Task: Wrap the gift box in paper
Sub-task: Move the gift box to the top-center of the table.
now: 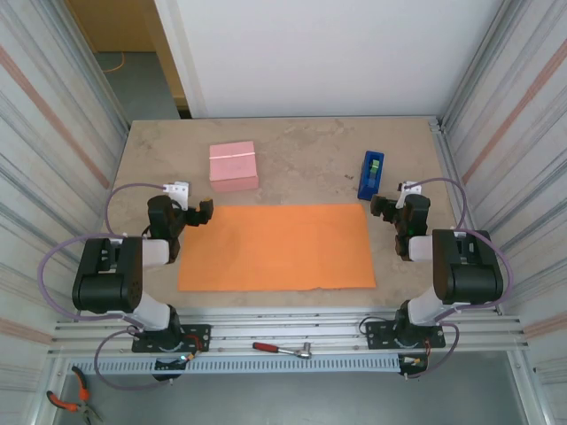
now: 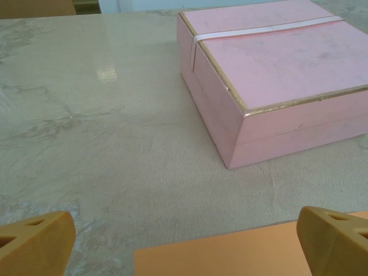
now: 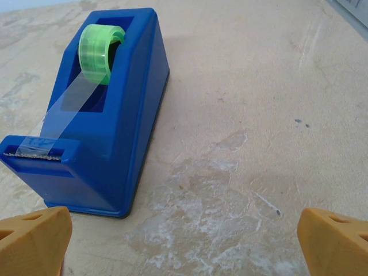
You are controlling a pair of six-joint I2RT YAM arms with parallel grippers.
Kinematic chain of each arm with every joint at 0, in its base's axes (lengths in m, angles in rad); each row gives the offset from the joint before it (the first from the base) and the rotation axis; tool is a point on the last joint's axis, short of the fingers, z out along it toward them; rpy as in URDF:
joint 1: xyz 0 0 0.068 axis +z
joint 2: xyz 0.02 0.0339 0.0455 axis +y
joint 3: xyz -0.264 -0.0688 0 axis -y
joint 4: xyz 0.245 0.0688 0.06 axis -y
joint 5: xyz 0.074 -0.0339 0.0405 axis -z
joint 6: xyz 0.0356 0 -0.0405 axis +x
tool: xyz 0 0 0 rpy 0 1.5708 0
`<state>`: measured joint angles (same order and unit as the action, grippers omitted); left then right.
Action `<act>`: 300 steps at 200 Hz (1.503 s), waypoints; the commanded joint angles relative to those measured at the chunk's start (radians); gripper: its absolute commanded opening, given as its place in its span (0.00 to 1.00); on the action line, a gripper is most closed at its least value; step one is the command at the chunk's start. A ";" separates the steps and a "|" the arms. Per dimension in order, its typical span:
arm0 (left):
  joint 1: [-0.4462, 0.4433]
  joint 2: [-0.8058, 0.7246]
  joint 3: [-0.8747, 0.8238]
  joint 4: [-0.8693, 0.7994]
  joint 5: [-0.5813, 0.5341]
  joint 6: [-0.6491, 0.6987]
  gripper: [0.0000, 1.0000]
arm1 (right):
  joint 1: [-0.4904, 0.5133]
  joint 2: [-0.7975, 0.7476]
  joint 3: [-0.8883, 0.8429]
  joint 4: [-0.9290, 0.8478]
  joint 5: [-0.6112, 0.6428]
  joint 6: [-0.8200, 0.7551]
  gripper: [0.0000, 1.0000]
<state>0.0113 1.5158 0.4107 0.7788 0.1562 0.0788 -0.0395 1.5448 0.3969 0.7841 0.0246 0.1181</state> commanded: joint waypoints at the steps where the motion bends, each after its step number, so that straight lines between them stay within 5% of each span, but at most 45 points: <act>1: -0.004 -0.004 0.002 0.009 -0.012 0.003 0.99 | -0.005 -0.006 0.019 -0.001 -0.016 -0.025 0.99; 281: -0.011 -0.011 -0.002 0.012 -0.059 -0.009 0.99 | -0.004 -0.009 0.019 0.005 -0.016 -0.026 0.99; 300: -0.022 -0.061 0.013 -0.047 -0.097 -0.010 0.99 | 0.009 -0.074 0.123 -0.228 0.037 -0.021 0.99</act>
<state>0.0051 1.5127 0.4107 0.7773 0.1188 0.0746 -0.0387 1.5398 0.4053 0.7578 0.0257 0.1181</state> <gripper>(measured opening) 0.989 0.989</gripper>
